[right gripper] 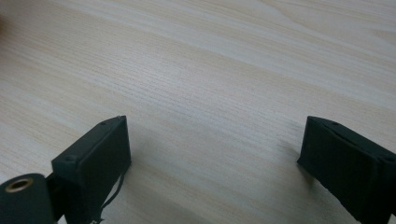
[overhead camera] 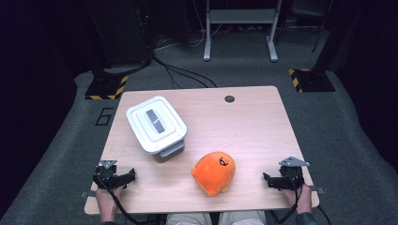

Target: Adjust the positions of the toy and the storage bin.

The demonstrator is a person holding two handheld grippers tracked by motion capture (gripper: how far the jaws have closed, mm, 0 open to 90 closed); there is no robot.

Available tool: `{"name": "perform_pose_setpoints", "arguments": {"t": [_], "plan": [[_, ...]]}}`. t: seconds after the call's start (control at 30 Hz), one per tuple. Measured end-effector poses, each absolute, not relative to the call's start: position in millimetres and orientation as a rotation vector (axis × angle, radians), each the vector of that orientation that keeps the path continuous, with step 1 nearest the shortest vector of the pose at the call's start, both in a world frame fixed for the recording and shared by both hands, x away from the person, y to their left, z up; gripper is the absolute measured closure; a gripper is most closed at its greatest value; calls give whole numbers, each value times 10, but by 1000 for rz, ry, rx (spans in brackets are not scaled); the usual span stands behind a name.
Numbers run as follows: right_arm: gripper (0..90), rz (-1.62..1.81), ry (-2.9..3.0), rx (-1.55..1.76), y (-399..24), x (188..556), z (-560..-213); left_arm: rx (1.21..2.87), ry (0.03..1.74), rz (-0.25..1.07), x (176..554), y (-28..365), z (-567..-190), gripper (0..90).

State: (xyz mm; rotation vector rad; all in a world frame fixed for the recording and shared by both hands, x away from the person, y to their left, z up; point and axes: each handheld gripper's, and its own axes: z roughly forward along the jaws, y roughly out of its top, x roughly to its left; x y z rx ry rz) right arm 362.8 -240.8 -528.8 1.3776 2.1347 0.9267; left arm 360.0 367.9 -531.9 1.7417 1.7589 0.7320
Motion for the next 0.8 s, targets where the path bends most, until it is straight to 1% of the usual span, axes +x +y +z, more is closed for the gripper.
{"name": "perform_pose_setpoints", "arguments": {"t": [0.33,0.6,0.7,0.8], "plan": [[53,917,2131,1386,-2407,3638,-5291,1740,1762,734,3602,3676,-5319,2],[24,904,2125,1399,-2408,3651,-5294,1731,1771,743,3611,3665,-5321,2],[0,892,2116,1421,-2407,3661,-5298,1725,1774,746,3616,3658,-5322,3],[0,890,2111,1427,-2406,3659,-5298,1724,1775,746,3617,3657,-5322,4]]}}
